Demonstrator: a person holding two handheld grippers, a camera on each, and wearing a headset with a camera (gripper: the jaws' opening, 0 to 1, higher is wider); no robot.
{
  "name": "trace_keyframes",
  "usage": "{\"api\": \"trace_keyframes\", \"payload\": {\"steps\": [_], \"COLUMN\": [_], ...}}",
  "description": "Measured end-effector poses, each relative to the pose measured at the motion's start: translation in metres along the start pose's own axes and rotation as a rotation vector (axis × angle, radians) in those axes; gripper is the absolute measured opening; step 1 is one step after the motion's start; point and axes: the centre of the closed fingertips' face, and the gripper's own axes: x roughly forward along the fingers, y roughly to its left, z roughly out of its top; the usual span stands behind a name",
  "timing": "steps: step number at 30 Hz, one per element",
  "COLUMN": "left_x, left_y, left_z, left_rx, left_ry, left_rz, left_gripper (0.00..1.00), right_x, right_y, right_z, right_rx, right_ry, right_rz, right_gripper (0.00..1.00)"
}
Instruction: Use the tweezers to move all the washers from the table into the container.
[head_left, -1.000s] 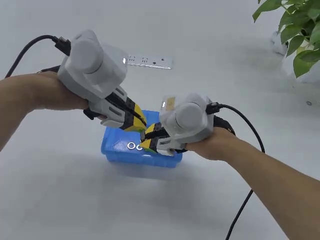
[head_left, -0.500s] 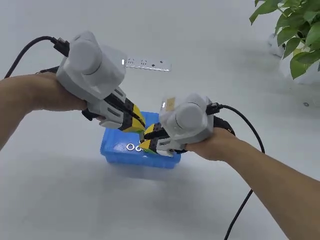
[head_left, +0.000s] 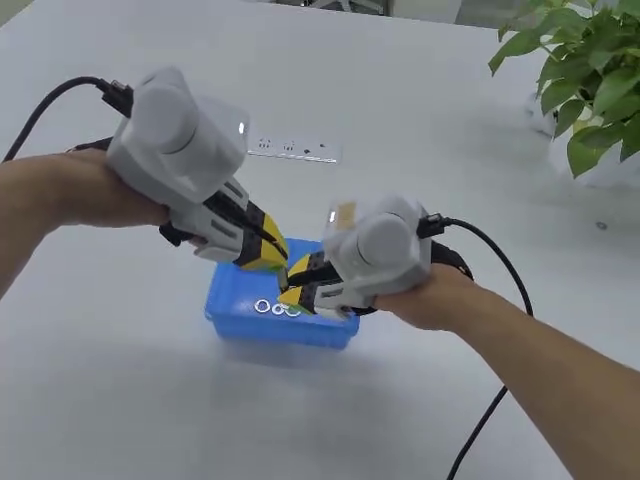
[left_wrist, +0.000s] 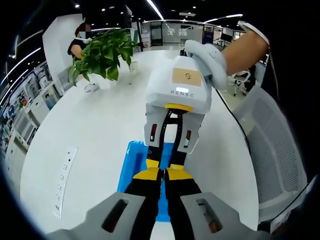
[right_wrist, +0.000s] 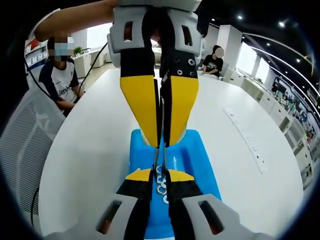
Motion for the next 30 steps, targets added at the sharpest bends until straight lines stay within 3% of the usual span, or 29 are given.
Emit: {"api": "trace_keyframes", "payload": {"steps": [19,30], "left_x": [-0.027,-0.033], "left_y": [-0.021,-0.038], "left_z": [0.016,0.014], "left_rx": [0.027,0.035], "left_ry": [0.001,-0.002], "left_rz": [0.031,0.032], "left_gripper": [0.06,0.06], "right_x": [-0.026,-0.04], "right_y": [0.015,0.031], "right_z": [0.019,0.02], "right_rx": [-0.028,-0.046], "right_ry": [-0.032,-0.017], "right_rz": [-0.032,-0.036], "right_gripper": [0.09,0.07]}}
